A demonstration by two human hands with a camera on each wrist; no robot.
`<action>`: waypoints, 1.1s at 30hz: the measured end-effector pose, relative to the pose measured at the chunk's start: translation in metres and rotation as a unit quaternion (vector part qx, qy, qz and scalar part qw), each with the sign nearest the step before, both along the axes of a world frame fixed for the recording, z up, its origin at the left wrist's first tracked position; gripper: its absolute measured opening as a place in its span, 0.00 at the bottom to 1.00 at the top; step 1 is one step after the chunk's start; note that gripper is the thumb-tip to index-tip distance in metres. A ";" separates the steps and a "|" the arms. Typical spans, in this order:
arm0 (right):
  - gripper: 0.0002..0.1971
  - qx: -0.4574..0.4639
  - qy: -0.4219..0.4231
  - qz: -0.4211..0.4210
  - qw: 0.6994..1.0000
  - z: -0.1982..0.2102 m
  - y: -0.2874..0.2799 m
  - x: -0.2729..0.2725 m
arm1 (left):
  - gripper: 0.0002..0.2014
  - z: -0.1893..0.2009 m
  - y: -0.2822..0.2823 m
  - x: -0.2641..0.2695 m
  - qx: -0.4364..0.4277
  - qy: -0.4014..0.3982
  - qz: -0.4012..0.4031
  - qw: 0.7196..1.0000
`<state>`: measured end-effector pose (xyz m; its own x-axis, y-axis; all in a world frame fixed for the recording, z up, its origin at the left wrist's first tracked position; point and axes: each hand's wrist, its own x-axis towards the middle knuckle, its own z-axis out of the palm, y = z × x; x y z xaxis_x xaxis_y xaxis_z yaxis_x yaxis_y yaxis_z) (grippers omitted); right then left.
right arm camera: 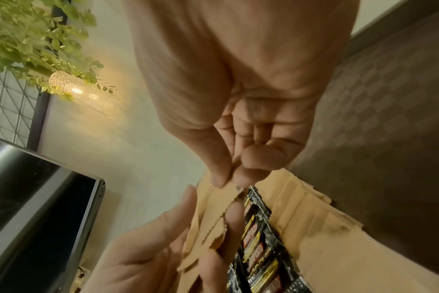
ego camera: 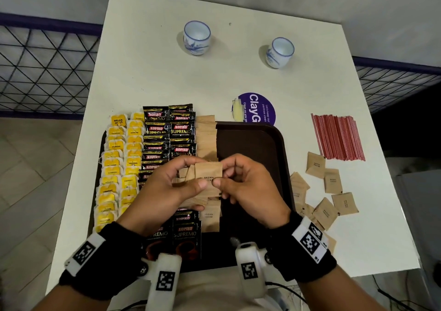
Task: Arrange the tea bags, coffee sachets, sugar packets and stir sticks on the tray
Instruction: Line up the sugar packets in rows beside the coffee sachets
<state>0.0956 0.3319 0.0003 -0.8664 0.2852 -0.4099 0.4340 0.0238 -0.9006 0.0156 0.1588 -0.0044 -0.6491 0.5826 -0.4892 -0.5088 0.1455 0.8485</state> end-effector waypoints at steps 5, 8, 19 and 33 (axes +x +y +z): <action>0.01 -0.010 -0.031 -0.027 0.999 0.000 0.016 0.016 | 0.17 -0.003 -0.013 -0.004 0.010 -0.026 0.027 0.999; 0.02 -0.036 -0.105 -0.004 0.994 -0.006 0.022 0.034 | 0.17 -0.004 -0.022 -0.006 0.023 -0.033 0.035 0.999; 0.04 -0.053 -0.217 0.089 0.971 -0.031 0.006 0.050 | 0.17 -0.005 -0.028 0.003 0.018 -0.037 0.026 0.999; 0.04 0.007 -0.237 0.090 0.967 -0.034 -0.009 0.044 | 0.17 -0.003 -0.032 0.006 0.018 -0.054 0.034 0.998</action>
<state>0.1394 0.3232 -0.0336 -0.6184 0.1565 -0.7701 0.7856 0.1484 -0.6007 0.0216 0.1268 -0.0079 -0.6316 0.5577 -0.5386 -0.6059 0.0783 0.7917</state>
